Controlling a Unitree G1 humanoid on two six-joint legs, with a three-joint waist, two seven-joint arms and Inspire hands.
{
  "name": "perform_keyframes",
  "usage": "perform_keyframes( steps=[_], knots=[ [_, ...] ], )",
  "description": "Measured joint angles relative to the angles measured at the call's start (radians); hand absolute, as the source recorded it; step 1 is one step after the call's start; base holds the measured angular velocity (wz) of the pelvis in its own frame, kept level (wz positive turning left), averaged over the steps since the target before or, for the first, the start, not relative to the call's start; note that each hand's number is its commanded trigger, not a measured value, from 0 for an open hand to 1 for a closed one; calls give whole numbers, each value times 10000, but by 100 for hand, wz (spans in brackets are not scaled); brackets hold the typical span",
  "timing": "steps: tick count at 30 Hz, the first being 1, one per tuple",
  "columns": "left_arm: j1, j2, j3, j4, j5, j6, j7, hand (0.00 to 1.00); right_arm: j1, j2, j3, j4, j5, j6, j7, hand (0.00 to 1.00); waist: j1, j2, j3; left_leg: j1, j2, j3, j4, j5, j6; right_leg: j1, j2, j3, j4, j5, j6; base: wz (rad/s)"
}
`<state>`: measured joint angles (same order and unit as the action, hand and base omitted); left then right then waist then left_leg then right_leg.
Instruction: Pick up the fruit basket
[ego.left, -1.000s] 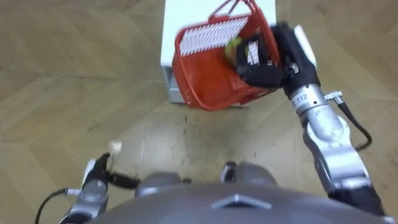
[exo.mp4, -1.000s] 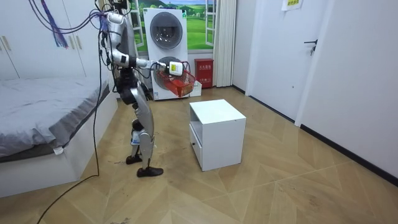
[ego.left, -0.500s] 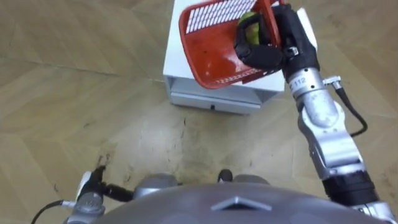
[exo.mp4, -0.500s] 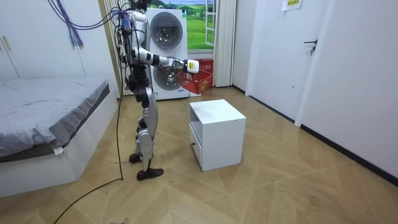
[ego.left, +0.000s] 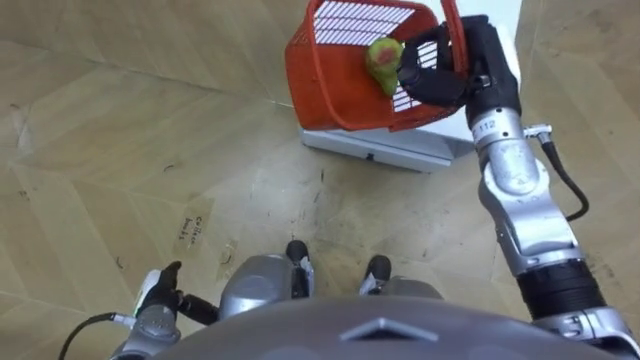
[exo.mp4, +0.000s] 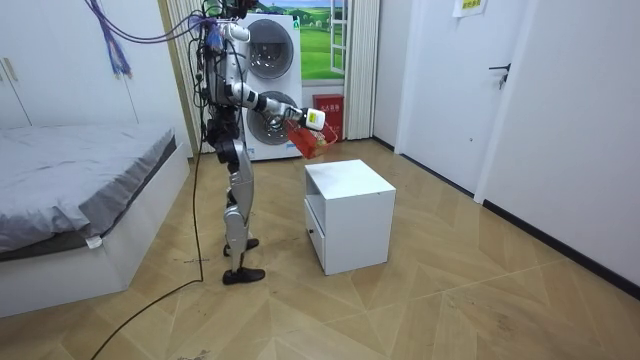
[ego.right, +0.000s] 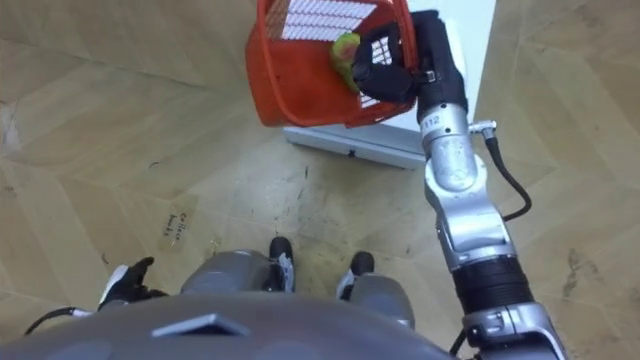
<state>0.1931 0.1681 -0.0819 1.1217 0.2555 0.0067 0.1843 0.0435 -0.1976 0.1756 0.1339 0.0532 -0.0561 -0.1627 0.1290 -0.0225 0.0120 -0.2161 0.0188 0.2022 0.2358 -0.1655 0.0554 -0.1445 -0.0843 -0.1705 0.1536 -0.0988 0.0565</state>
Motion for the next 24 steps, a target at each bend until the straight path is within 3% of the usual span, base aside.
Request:
perform_keyframes(
  steps=[9, 16, 21, 24],
  knots=[
    [182, 3, 1, 12, 14, 86, -247, 0, -893, 8, -119, 576, 371, -246, -819, 100, -88, -51, 37, -187, 14, -128, 117, 23, -3, -163, -20, -505, 132, 17, -27, 2],
    [184, 15, -10, -16, 1, 83, -471, 0, -1517, 2, -94, 1335, 436, -599, -1331, 100, -121, -37, 42, -508, 21, -152, 140, 26, -4, -488, -16, -546, 158, 17, -27, 0],
    [188, 4, -9, -1, 6, 200, -479, 0, -1921, -32, -143, 2191, 983, -597, -1616, 100, -50, -31, 46, -539, 14, -193, 89, 26, -4, -524, -28, -584, 170, 14, -27, 2],
    [194, 6, -9, -4, -17, 319, -491, 0, -2353, -29, -350, 2732, 989, -592, -1747, 100, -26, -27, 51, -550, 6, -202, 94, 27, -3, -525, -65, -819, 173, 14, -27, 0]
  ],
)
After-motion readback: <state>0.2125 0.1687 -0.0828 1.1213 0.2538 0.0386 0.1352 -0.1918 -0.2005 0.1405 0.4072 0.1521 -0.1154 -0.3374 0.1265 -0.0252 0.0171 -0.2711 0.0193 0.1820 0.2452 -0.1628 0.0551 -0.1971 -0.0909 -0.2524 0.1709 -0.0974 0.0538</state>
